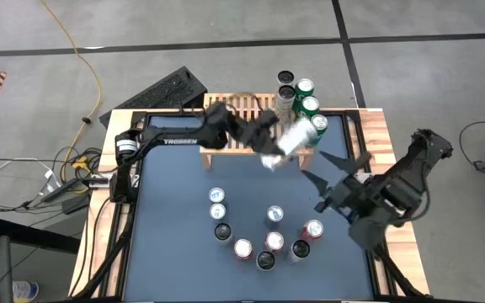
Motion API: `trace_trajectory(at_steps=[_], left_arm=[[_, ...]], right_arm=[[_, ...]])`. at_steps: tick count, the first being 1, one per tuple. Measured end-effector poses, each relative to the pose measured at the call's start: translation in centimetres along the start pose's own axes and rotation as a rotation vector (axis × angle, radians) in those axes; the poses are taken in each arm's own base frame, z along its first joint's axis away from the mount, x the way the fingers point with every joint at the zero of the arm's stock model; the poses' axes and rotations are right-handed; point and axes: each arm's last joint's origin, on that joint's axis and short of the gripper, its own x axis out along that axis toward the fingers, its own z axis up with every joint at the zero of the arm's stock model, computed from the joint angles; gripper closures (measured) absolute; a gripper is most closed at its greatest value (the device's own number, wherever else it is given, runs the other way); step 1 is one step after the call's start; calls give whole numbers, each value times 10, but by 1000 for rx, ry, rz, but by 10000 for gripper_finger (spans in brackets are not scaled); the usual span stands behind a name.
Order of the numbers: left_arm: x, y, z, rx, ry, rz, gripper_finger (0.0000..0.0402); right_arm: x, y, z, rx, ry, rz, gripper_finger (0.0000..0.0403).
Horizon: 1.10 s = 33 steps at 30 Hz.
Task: Place canned beverage on shelf
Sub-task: Put the white-yellow soda can on the shelf aligned with the other white-yellow soda can
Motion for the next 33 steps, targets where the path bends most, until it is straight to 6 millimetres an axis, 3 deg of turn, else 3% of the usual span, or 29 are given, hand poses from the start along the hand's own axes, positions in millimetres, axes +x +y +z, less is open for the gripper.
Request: trace_trajectory(at_steps=[3, 9, 13, 17, 22, 27, 30, 33], left_arm=[[-4, -10, 10, 56, 5, -11, 151], [-2, -24, 24, 339, 76, 4, 151], [7, -18, 27, 437, 141, 99, 151], [8, -10, 29, 519, 186, 341, 151], [-2, -27, 32, 762, 248, 991, 151], [9, -52, 27, 976, 167, 1585, 151], [19, -60, 22, 1119, 151, 1777, 151], [30, -63, 16, 1197, 196, 1752, 151]], right_arm=[[1, -14, -3, 243, 3, 1, 158], [6, -46, -12, 941, 104, 137, 158], [7, -54, -14, 1156, 157, 183, 157], [2, -58, -11, 1209, 147, 222, 157], [-2, -57, -9, 1200, 139, 251, 157], [0, -52, -7, 1213, 130, 213, 157], [5, -50, -7, 1220, 96, 120, 157], [14, -52, -8, 1167, 67, 13, 157]])
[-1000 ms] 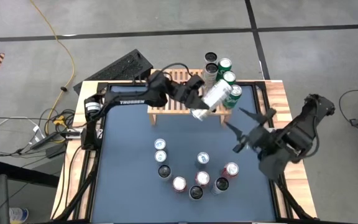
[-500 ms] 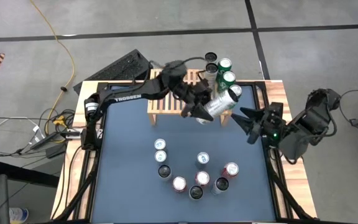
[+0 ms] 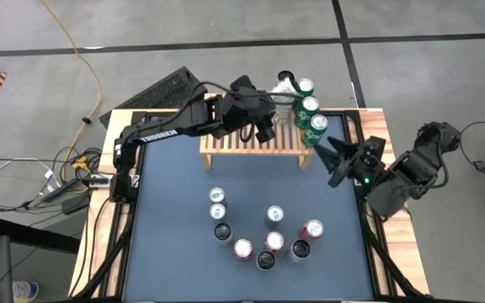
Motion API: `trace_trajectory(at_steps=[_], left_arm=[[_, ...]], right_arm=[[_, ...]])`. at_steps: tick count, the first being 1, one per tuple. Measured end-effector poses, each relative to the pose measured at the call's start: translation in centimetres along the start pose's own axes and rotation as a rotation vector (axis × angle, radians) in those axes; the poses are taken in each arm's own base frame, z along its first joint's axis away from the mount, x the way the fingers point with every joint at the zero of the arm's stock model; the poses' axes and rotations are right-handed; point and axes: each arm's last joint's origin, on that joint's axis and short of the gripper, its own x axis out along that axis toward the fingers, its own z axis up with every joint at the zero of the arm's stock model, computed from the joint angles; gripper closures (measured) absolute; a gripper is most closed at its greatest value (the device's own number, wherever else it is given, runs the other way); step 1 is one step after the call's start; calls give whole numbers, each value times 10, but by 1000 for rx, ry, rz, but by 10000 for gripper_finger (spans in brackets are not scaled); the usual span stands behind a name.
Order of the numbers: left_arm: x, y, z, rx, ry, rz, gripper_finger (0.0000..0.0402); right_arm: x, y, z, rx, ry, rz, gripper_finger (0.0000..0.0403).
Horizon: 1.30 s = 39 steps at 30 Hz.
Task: Place canned beverage on shelf
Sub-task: Put the white-yellow soda can on the shelf aligned with the other white-yellow soda can
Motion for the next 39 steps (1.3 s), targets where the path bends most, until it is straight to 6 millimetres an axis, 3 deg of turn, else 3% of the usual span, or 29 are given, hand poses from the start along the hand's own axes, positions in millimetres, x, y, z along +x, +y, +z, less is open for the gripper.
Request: trace_trajectory(at_steps=[3, 7, 9, 11, 15, 17, 21, 25, 29, 33, 39], left_arm=[[-11, -6, 3, 13, -39, -188, 151], [-28, -1, 7, 35, -1, -10, 151], [-34, 4, 8, 62, -12, -39, 151], [-42, 8, 11, 30, -96, -265, 151], [-58, 13, 15, -77, -285, -931, 151], [-59, 29, 13, -157, -336, -1213, 151], [-53, 56, 12, -290, -366, -1571, 151], [-46, 50, 16, -288, -353, -1812, 151], [-49, 39, 21, -240, -342, -1967, 151], [-61, 20, 27, -208, -333, -2039, 151], [-63, 16, 28, -185, -368, -2034, 147]], right_arm=[[5, -7, 10, -100, -3, -22, 157], [0, -14, 37, -259, 52, 46, 157], [-3, -17, 51, -294, 74, 90, 157], [-5, -18, 64, -362, 74, 118, 157], [-7, -17, 80, -580, 82, 192, 157], [-8, -14, 83, -670, 77, 226, 157], [-8, -2, 86, -845, 48, 330, 157], [-3, 23, 89, -922, -49, 405, 157], [4, 42, 87, -928, -116, 385, 151], [8, 47, 85, -913, -120, 372, 134], [9, 60, 77, -766, -101, 537, 128]])
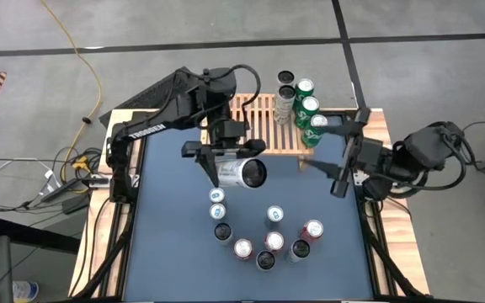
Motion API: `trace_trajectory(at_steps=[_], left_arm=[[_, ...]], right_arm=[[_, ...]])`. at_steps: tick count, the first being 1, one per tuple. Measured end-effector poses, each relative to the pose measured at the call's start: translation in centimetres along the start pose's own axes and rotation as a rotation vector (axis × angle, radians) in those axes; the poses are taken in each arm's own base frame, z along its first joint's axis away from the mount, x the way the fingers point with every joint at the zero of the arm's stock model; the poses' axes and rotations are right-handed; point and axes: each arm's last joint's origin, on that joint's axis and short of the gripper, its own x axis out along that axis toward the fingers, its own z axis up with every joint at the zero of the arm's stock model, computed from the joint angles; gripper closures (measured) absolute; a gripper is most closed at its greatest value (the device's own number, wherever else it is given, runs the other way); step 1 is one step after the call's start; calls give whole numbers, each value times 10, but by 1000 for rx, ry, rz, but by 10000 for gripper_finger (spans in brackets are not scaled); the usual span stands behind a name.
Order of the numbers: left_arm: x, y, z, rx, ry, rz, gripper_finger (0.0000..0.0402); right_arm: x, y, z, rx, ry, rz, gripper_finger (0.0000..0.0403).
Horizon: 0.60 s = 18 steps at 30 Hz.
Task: Place canned beverage on shelf
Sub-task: Put the white-yellow soda can on the shelf aligned with the other white-yellow soda can
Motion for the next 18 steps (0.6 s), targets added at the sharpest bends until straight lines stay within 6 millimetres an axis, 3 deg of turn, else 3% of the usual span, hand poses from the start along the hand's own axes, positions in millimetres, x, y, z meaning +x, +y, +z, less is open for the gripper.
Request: trace_trajectory(at_steps=[5, 11, 18], left_arm=[[-3, 8, -6, -21, -5, 19, 144], [-12, 34, -25, -103, -14, 56, 143], [-15, 45, -36, -114, -11, 32, 143]], right_arm=[[11, 10, -4, 13, 13, 35, 128], [26, 30, -12, -50, 52, 57, 128], [26, 39, -10, 12, 20, 109, 128]])
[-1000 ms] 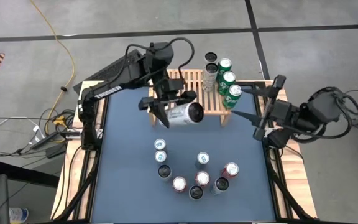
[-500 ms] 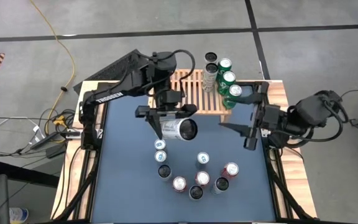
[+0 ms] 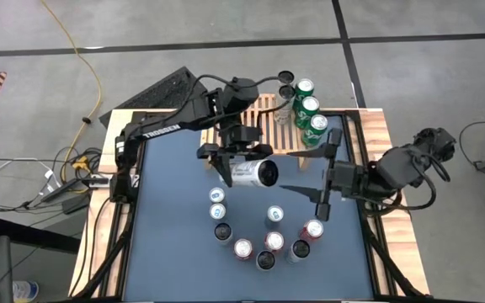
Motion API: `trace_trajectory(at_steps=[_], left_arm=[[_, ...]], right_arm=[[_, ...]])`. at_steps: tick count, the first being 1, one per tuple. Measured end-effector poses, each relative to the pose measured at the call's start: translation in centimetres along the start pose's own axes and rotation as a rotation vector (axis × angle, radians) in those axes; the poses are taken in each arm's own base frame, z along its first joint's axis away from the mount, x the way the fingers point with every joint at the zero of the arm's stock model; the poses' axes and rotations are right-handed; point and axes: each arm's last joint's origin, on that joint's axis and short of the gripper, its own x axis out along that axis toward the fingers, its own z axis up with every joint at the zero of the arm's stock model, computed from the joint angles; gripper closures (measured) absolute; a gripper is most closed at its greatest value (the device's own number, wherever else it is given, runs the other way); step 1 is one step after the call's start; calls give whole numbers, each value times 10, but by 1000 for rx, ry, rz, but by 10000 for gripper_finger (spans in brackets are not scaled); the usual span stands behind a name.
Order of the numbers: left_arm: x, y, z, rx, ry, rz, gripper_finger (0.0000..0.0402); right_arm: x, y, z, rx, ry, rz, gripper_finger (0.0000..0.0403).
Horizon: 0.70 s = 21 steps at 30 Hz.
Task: Place canned beverage on shelf
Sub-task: Put the white-yellow soda can on the shelf aligned with the other white-yellow soda can
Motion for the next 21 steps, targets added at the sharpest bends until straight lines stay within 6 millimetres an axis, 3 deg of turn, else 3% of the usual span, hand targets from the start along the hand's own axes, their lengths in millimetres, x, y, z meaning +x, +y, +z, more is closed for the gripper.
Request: trace_trajectory(at_steps=[7, 14, 21], left_arm=[[0, 7, -3, 7, -2, 30, 143], [0, 9, -3, 27, -6, 82, 143], [2, 10, -4, 12, -7, 113, 143]], right_arm=[[4, -1, -1, 58, -16, 64, 128], [16, -2, -14, 66, 74, 44, 126], [14, 1, -17, -9, 96, 59, 84]])
